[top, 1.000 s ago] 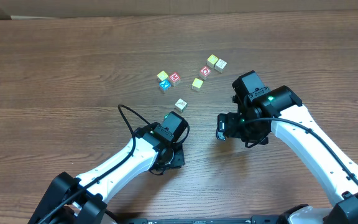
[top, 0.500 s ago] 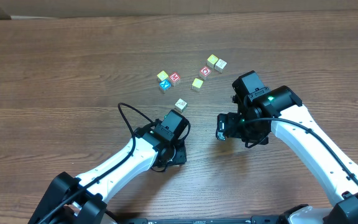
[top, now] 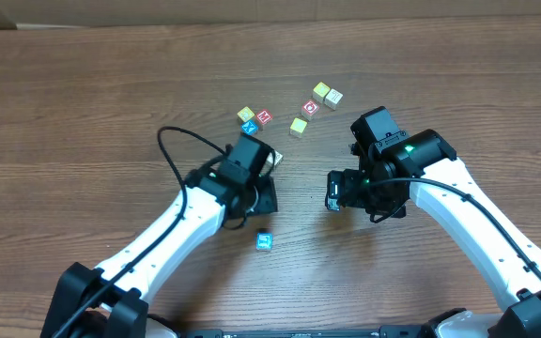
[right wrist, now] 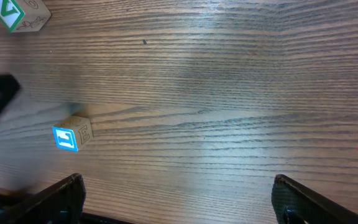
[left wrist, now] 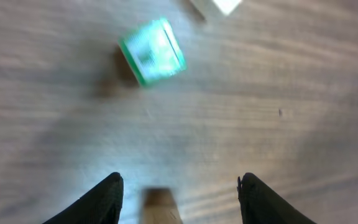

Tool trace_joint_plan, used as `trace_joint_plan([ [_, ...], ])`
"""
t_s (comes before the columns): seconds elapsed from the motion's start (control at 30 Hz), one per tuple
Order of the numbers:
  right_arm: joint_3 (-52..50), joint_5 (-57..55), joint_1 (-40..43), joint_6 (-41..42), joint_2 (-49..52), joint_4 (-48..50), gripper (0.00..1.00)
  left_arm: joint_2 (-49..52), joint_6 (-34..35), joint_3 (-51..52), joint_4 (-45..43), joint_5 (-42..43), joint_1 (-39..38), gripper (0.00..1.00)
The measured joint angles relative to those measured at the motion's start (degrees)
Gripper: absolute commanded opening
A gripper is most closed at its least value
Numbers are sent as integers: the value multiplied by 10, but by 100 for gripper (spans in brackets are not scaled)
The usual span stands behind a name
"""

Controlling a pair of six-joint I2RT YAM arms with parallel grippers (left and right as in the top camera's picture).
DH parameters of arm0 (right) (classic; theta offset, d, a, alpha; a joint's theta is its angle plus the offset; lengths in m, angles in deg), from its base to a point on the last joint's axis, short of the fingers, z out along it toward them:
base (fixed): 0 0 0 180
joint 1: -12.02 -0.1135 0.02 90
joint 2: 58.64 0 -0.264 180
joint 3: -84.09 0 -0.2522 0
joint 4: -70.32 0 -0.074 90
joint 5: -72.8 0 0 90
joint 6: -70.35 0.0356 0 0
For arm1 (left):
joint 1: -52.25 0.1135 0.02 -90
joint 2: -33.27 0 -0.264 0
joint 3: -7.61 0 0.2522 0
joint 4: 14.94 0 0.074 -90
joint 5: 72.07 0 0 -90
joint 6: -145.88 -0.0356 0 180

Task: Flip 5 blocks
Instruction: 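Move the left gripper to the green V block and grasp it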

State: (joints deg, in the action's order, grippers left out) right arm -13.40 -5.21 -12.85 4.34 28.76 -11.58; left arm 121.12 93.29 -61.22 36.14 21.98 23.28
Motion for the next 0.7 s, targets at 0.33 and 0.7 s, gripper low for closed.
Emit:
trace_joint_plan([
  [0.33, 0, 0, 0, 0, 0, 0, 97, 120, -8, -89, 9, 0, 37, 43],
  [0.7, 0, 0, 0, 0, 0, -5, 97, 231, 51, -181, 51, 2, 40, 28],
])
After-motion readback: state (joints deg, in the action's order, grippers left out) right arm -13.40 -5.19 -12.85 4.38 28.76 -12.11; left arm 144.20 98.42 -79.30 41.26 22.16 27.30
